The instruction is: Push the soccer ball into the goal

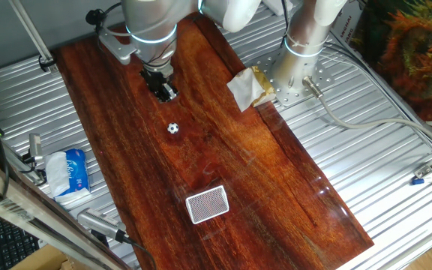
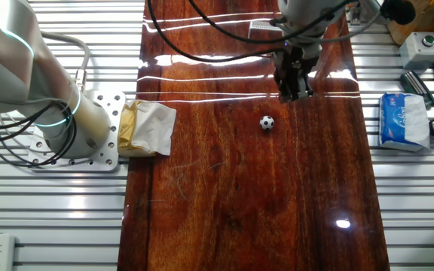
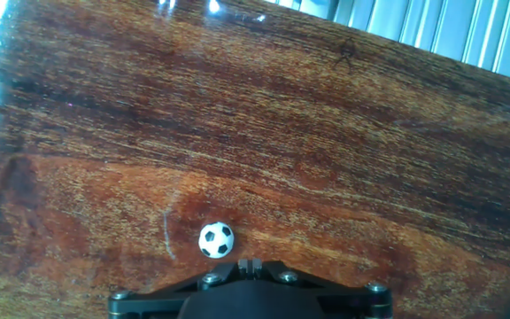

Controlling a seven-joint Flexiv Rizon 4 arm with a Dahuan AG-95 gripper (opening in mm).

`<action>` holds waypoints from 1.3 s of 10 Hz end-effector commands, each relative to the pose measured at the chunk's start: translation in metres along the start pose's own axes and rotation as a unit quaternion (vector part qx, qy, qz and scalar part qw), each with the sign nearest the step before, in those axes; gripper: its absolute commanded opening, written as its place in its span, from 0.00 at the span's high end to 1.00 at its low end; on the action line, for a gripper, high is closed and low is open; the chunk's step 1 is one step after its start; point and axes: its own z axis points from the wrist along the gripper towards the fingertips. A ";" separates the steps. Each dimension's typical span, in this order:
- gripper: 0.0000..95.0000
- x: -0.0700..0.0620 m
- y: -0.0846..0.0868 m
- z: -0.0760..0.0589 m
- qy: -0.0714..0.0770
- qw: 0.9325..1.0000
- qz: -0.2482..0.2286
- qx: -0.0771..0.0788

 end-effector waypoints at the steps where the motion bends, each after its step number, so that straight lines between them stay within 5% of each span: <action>1: 1.00 0.000 0.000 -0.001 0.001 1.000 0.001 0.002; 2: 1.00 0.000 0.000 -0.001 0.003 1.000 0.000 0.003; 5: 1.00 0.002 -0.003 0.003 0.030 0.999 -0.011 0.043; 9: 1.00 0.019 -0.031 0.031 0.027 0.999 -0.004 0.044; 13: 1.00 0.020 -0.038 0.080 0.009 0.999 0.035 0.013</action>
